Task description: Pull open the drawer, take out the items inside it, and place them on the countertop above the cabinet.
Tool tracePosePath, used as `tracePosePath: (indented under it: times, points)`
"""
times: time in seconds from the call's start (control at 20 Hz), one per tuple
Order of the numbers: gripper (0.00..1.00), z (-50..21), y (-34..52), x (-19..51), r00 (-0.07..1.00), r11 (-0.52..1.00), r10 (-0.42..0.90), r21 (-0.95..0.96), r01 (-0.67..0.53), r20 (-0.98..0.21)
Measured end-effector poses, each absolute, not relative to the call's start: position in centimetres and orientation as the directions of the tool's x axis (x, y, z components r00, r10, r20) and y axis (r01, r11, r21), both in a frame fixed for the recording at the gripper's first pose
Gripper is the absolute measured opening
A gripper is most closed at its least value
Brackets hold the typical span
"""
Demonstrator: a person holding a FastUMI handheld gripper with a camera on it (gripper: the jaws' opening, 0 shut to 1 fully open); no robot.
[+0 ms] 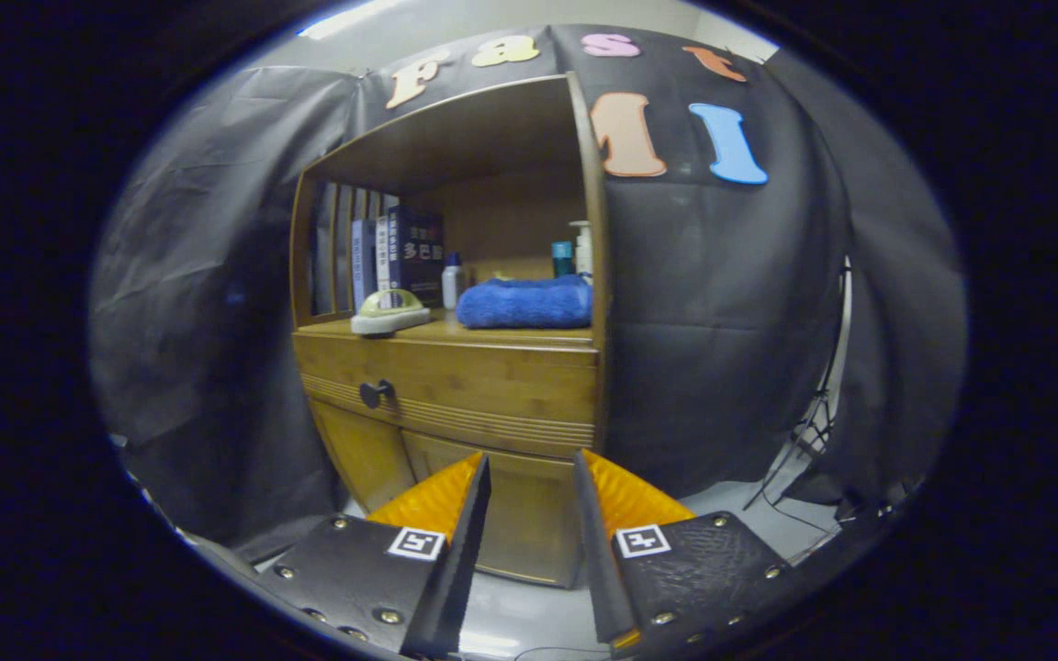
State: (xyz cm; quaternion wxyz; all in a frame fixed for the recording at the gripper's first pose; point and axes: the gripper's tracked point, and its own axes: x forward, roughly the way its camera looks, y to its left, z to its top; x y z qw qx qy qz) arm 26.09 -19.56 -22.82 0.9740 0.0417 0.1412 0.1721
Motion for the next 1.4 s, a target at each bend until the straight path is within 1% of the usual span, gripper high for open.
tracePosePath:
  times: [0.2, 0.3, 0.45, 0.55, 0.75, 0.85, 0.9, 1.2, 1.4]
  points:
    - [0.54, -22.1, -24.0, 25.8, 0.944, 0.97, 0.238, 0.112, -0.217, -0.229]
    - [0.54, -21.1, -24.6, 25.9, 0.957, 0.973, 0.219, 0.113, -0.2, -0.189]
    - [0.54, -20.6, -25.0, 25.6, 0.96, 0.976, 0.215, 0.085, -0.202, -0.181]
    - [0.54, -20.9, -25.0, 25.6, 0.957, 0.976, 0.213, 0.082, -0.201, -0.199]
    - [0.55, -21.7, -24.7, 25.8, 0.947, 0.976, 0.214, 0.087, -0.199, -0.24]
    - [0.54, -23.0, -25.6, 25.0, 0.935, 0.982, 0.188, 0.08, -0.172, -0.3]
    - [0.54, -23.3, -25.6, 24.7, 0.934, 0.983, 0.184, 0.084, -0.166, -0.307]
    - [0.53, -21.8, -25.4, 24.6, 0.948, 0.98, 0.194, 0.091, -0.177, -0.252]
    - [0.53, -21.5, -25.7, 24.1, 0.954, 0.983, 0.181, 0.083, -0.166, -0.239]
